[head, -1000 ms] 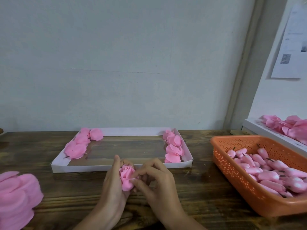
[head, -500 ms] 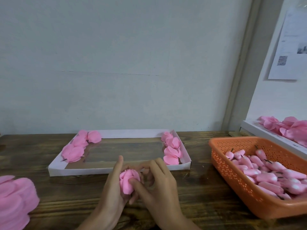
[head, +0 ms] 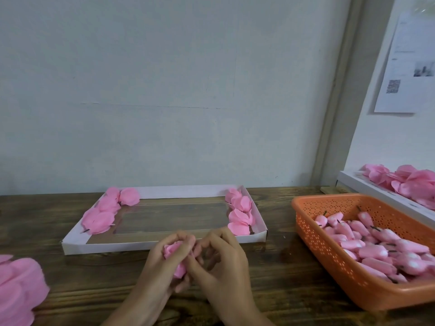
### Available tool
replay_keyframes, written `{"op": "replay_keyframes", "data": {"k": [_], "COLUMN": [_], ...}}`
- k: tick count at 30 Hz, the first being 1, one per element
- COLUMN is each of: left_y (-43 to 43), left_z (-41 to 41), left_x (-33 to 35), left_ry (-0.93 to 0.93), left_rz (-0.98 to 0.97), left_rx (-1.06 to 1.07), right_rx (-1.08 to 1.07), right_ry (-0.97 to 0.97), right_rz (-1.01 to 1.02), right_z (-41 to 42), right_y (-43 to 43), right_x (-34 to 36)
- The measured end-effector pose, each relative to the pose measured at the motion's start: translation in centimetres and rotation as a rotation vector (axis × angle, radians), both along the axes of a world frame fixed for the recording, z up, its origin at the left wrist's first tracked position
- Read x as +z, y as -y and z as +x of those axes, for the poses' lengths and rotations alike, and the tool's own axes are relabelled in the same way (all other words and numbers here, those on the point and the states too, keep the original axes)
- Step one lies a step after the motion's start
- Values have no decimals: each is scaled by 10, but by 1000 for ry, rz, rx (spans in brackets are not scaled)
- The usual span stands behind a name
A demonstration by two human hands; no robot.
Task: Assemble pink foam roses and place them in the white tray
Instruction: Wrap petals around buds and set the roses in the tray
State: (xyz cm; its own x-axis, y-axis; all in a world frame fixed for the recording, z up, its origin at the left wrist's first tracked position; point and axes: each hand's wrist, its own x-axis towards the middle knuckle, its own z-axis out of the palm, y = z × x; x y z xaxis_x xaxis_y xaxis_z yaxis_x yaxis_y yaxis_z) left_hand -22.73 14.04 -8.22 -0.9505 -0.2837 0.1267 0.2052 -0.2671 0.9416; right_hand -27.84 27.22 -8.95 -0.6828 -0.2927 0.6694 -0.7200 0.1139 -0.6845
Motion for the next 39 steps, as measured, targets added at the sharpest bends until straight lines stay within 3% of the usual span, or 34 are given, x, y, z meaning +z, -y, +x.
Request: {"op": "replay_keyframes", "data": {"k": [6, 13, 19, 22, 28, 34, 39], "left_y": [-1, 5, 4, 7, 5, 7, 5], "left_z": [0, -1, -2, -1, 4, 1, 0], "left_x": [0, 3, 4, 1, 3, -1, 0], "left_ry": [79, 85, 35, 16, -77, -83, -154], "left_rz": [82, 136, 144, -47, -438, -512, -425], "left_rx": [114, 143, 138, 181, 206, 234, 210], "right_rx": [102, 120, 90, 133, 264, 264, 302], "right_ry": [16, -251, -247, -246, -294, -284, -279], "right_rz": [45, 238, 31, 90, 396, 368, 343], "right_z": [5, 4, -1, -7, -14, -16, -13], "right_y": [3, 1, 1, -4, -7, -5, -5], "right_x": [-6, -4, -2, 1, 1, -1, 0]}}
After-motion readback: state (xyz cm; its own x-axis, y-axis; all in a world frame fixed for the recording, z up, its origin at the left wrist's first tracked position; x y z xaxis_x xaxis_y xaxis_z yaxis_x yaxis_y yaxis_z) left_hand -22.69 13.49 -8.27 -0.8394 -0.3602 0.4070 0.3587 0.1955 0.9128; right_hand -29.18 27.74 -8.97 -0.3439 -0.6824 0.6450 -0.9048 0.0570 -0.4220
